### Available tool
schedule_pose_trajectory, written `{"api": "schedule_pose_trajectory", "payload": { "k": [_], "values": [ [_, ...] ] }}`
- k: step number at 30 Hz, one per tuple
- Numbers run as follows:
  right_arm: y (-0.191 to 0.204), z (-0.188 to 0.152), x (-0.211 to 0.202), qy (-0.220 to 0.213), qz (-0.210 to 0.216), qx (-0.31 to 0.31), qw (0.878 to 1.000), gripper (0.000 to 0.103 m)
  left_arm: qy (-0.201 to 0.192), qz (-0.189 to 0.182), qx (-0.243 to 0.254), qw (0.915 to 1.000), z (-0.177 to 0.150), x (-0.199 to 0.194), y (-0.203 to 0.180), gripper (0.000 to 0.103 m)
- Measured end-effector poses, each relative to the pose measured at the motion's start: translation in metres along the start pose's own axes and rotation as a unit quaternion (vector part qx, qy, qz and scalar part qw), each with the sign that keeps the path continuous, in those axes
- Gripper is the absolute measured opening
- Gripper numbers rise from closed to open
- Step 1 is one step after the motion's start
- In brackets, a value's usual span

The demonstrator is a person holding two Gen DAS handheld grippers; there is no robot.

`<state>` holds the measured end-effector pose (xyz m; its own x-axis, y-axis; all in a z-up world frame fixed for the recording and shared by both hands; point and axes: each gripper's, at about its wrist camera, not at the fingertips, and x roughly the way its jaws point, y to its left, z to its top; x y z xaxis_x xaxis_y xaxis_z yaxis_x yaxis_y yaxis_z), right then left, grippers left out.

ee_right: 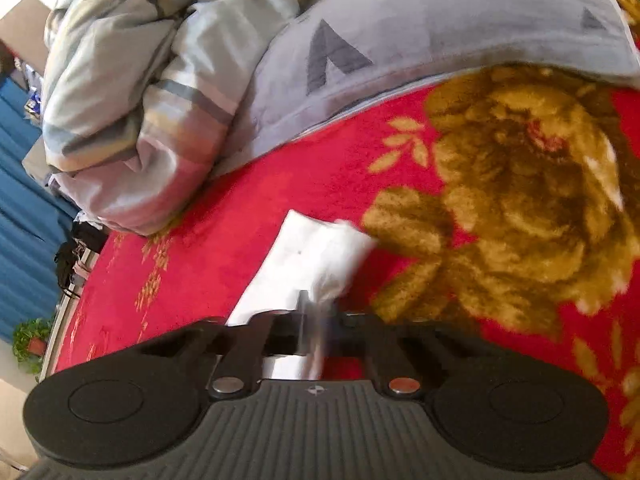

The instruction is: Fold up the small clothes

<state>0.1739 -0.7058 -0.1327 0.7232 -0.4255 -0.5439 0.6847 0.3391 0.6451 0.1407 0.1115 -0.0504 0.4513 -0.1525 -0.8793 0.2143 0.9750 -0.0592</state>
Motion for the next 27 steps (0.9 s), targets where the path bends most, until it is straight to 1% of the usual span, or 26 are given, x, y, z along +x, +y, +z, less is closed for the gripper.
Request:
{"api": "schedule_pose_trajectory", "payload": {
  "k": [1, 2, 3, 5, 6, 7, 9, 10, 11, 12, 14, 15, 16, 17, 18, 19, 20, 21, 22, 23, 24, 25, 26, 27],
  "values": [
    [0.004, 0.005, -0.010, -0.037, 0.005, -0.001, 0.999, 0.003, -0.001, 0.000, -0.002, 1.0000, 0.000, 0.000, 0.000, 0.034],
    [0.008, 0.010, -0.014, -0.057, 0.003, -0.004, 0.998, 0.003, -0.002, -0.001, -0.004, 1.0000, 0.000, 0.000, 0.001, 0.034],
    [0.011, 0.014, -0.012, -0.060, -0.018, -0.015, 0.998, 0.004, -0.002, -0.003, -0.006, 1.0000, 0.000, 0.000, 0.002, 0.034],
    [0.014, 0.007, 0.000, -0.023, -0.089, -0.046, 0.995, 0.021, 0.000, -0.008, -0.006, 1.0000, 0.000, 0.001, 0.002, 0.034],
    [0.014, 0.004, 0.005, -0.007, -0.114, -0.056, 0.992, 0.026, 0.001, -0.010, -0.007, 0.9999, -0.001, 0.001, 0.001, 0.034],
    [0.015, 0.001, 0.002, -0.006, -0.126, -0.061, 0.990, 0.025, 0.003, -0.013, -0.010, 0.9999, -0.001, 0.002, 0.002, 0.034],
    [0.028, -0.001, -0.014, -0.034, -0.147, -0.072, 0.986, 0.026, 0.007, -0.018, -0.017, 0.9997, -0.002, 0.003, 0.004, 0.034],
    [0.037, -0.002, -0.023, -0.052, -0.142, -0.084, 0.985, 0.026, 0.010, -0.019, -0.021, 0.9995, -0.003, 0.004, 0.006, 0.034],
    [0.052, -0.005, -0.037, -0.068, -0.126, -0.103, 0.984, 0.026, 0.018, -0.018, -0.025, 0.9994, -0.005, 0.007, 0.008, 0.034],
    [0.065, -0.008, -0.047, -0.073, -0.107, -0.118, 0.985, 0.027, 0.027, -0.016, -0.028, 0.9991, -0.007, 0.010, 0.010, 0.034],
    [0.102, -0.023, -0.071, -0.063, -0.030, -0.158, 0.985, 0.030, 0.030, -0.017, -0.033, 0.9988, -0.009, 0.010, 0.013, 0.034],
    [0.116, -0.033, -0.081, -0.049, 0.006, -0.174, 0.983, 0.036, 0.030, -0.018, -0.034, 0.9988, -0.009, 0.009, 0.013, 0.034],
    [0.133, -0.048, -0.093, -0.023, 0.051, -0.196, 0.979, 0.042, 0.028, -0.019, -0.040, 0.9986, -0.010, 0.007, 0.015, 0.034],
    [0.147, -0.063, -0.101, 0.006, 0.090, -0.212, 0.973, 0.044, 0.024, -0.021, -0.049, 0.9983, -0.009, 0.005, 0.016, 0.034],
    [0.160, -0.083, -0.110, 0.047, 0.138, -0.229, 0.963, 0.045, 0.016, -0.025, -0.052, 0.9982, -0.009, 0.001, 0.016, 0.034],
    [0.170, -0.105, -0.117, 0.087, 0.178, -0.246, 0.949, 0.045, 0.010, -0.027, -0.049, 0.9984, -0.009, -0.002, 0.015, 0.034],
    [0.179, -0.131, -0.125, 0.131, 0.209, -0.267, 0.932, 0.045, 0.007, -0.026, -0.044, 0.9987, -0.010, -0.004, 0.013, 0.034],
    [0.184, -0.151, -0.129, 0.166, 0.226, -0.284, 0.917, 0.046, 0.010, -0.024, -0.041, 0.9988, -0.012, -0.005, 0.012, 0.034],
    [0.188, -0.177, -0.133, 0.208, 0.243, -0.305, 0.897, 0.046, 0.016, -0.020, -0.039, 0.9989, -0.014, -0.004, 0.011, 0.034],
    [0.190, -0.197, -0.135, 0.234, 0.249, -0.323, 0.883, 0.046, 0.022, -0.014, -0.037, 0.9990, -0.016, -0.003, 0.010, 0.034],
    [0.190, -0.217, -0.134, 0.253, 0.242, -0.343, 0.872, 0.046, 0.023, -0.009, -0.035, 0.9991, -0.019, -0.004, 0.010, 0.034],
    [0.189, -0.234, -0.130, 0.273, 0.222, -0.364, 0.862, 0.046, 0.020, -0.009, -0.033, 0.9992, -0.020, -0.006, 0.009, 0.034],
    [0.186, -0.252, -0.122, 0.301, 0.185, -0.391, 0.850, 0.045, 0.015, -0.012, -0.034, 0.9993, -0.021, -0.009, 0.010, 0.034],
    [0.183, -0.262, -0.115, 0.315, 0.149, -0.409, 0.844, 0.042, 0.009, -0.014, -0.035, 0.9992, -0.022, -0.013, 0.011, 0.034]
  ]
}}
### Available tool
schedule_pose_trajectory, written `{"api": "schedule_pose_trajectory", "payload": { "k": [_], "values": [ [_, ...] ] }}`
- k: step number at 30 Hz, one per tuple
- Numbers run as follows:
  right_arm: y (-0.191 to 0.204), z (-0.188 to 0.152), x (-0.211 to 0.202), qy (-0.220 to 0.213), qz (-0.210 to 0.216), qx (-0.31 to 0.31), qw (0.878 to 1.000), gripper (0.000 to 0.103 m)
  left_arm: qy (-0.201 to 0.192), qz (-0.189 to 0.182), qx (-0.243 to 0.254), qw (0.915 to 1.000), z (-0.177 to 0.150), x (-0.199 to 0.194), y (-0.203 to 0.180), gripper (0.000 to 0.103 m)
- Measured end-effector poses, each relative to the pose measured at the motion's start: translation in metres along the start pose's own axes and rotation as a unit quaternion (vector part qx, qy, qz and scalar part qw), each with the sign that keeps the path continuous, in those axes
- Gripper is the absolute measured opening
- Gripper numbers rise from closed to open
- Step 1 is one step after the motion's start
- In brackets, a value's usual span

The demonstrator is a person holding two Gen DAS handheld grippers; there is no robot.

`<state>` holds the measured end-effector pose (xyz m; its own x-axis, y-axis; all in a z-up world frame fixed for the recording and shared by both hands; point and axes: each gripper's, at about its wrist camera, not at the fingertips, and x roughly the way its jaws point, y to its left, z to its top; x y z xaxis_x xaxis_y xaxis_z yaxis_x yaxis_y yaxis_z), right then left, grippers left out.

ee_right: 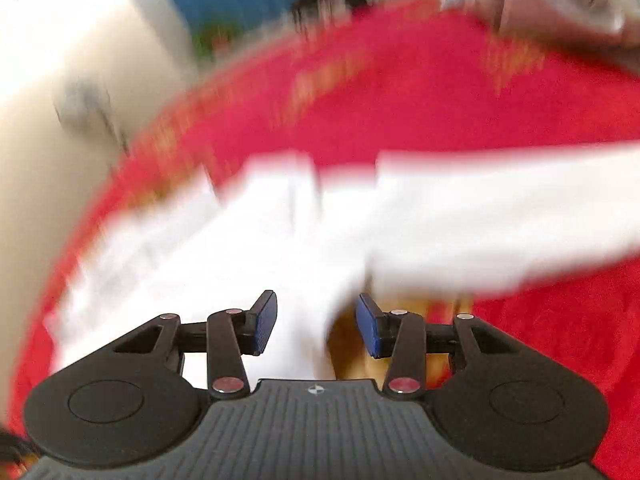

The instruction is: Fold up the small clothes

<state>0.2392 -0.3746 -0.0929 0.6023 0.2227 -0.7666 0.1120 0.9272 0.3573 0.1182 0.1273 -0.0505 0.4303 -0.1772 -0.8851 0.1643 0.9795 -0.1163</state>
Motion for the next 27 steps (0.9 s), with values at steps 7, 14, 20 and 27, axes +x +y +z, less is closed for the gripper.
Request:
{"api": "schedule_pose_trajectory", "payload": {
  "k": [7, 14, 20, 27],
  "values": [
    [0.037, 0.028, -0.073, -0.106, -0.055, 0.001, 0.993, 0.041, -0.072, 0.005, -0.006, 0.9974, 0.001, -0.029, -0.005, 0.035],
    [0.080, 0.020, -0.130, -0.223, 0.045, 0.000, 0.974, 0.061, -0.160, 0.043, -0.037, 0.9854, 0.014, -0.044, -0.013, 0.059],
    [0.112, 0.015, -0.101, -0.238, 0.023, -0.069, 0.969, 0.061, -0.254, 0.110, 0.005, 0.9609, 0.021, -0.054, -0.036, 0.078],
    [0.122, 0.023, -0.091, -0.238, 0.015, -0.151, 0.959, 0.061, -0.251, 0.134, -0.022, 0.9584, 0.080, -0.023, -0.067, 0.078]
  ]
}}
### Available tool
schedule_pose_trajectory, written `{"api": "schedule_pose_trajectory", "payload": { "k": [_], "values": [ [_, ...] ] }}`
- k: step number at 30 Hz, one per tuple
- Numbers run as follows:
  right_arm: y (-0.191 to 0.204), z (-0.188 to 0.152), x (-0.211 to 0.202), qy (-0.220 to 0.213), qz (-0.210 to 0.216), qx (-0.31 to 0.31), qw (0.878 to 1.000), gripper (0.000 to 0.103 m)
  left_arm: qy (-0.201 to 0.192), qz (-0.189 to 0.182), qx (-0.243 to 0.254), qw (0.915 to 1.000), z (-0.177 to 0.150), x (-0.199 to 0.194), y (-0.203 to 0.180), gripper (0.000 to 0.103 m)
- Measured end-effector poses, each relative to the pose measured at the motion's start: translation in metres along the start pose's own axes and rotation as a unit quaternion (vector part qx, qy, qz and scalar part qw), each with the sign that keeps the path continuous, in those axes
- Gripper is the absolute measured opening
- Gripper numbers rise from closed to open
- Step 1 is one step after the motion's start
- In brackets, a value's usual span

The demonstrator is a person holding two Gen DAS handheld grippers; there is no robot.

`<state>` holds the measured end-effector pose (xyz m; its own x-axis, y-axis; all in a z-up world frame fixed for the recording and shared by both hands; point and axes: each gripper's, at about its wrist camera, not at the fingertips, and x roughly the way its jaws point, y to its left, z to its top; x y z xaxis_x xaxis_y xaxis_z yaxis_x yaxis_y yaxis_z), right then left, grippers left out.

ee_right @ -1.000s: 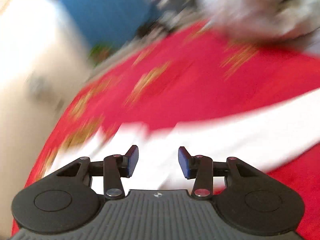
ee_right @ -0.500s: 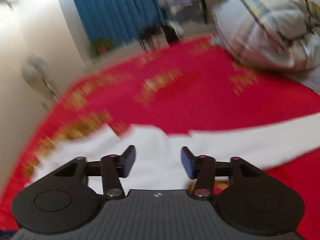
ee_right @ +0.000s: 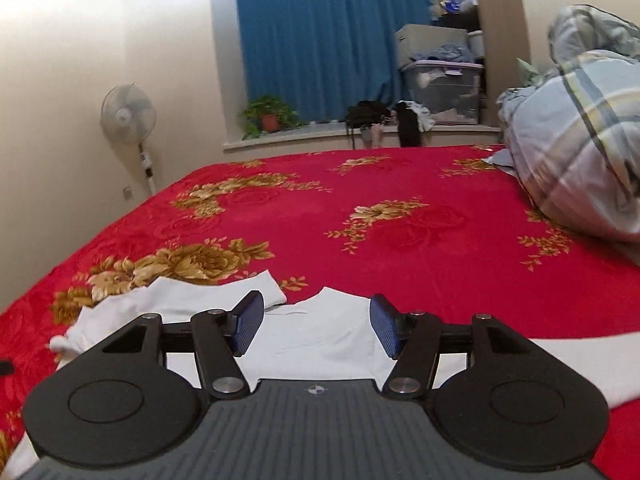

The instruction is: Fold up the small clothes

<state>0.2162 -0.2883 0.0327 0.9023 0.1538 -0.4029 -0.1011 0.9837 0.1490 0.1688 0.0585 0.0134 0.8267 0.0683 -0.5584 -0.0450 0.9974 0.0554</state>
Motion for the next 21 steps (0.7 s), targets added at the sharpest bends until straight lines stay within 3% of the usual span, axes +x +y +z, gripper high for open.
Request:
{"api": "schedule_pose_trajectory", "payload": {
  "k": [2, 4, 6, 8, 11, 13, 15, 19, 21],
  "values": [
    [-0.003, 0.002, 0.004, 0.006, 0.001, 0.000, 1.000, 0.061, 0.010, 0.001, -0.002, 0.9999, 0.014, 0.026, -0.023, 0.073],
    [-0.008, 0.005, 0.009, 0.017, -0.007, 0.003, 1.000, 0.061, 0.015, 0.004, 0.009, 0.9998, 0.028, 0.050, -0.050, 0.058],
    [-0.015, 0.008, 0.012, 0.022, -0.011, 0.017, 1.000, 0.061, 0.017, -0.001, 0.026, 0.9995, 0.041, 0.073, -0.074, 0.032],
    [-0.023, 0.010, 0.015, 0.029, -0.020, 0.030, 0.999, 0.061, 0.021, -0.011, 0.034, 0.9991, 0.050, 0.096, -0.095, 0.022],
    [-0.036, 0.013, 0.020, 0.036, -0.039, 0.041, 0.998, 0.055, 0.040, -0.017, 0.027, 0.9987, 0.064, 0.132, -0.118, 0.022],
    [-0.047, 0.014, 0.023, 0.042, -0.044, 0.056, 0.997, 0.031, 0.050, -0.019, 0.020, 0.9984, 0.070, 0.152, -0.128, 0.022],
    [-0.060, 0.015, 0.026, 0.049, -0.051, 0.079, 0.994, 0.019, 0.056, -0.029, 0.013, 0.9979, 0.076, 0.170, -0.135, 0.024],
    [-0.079, 0.014, 0.034, 0.064, -0.065, 0.108, 0.990, 0.019, 0.077, -0.057, 0.001, 0.9954, 0.082, 0.201, -0.148, 0.034],
    [-0.087, 0.012, 0.038, 0.071, -0.063, 0.123, 0.988, 0.020, 0.086, -0.068, 0.007, 0.9940, 0.083, 0.215, -0.158, 0.047]
  ]
}}
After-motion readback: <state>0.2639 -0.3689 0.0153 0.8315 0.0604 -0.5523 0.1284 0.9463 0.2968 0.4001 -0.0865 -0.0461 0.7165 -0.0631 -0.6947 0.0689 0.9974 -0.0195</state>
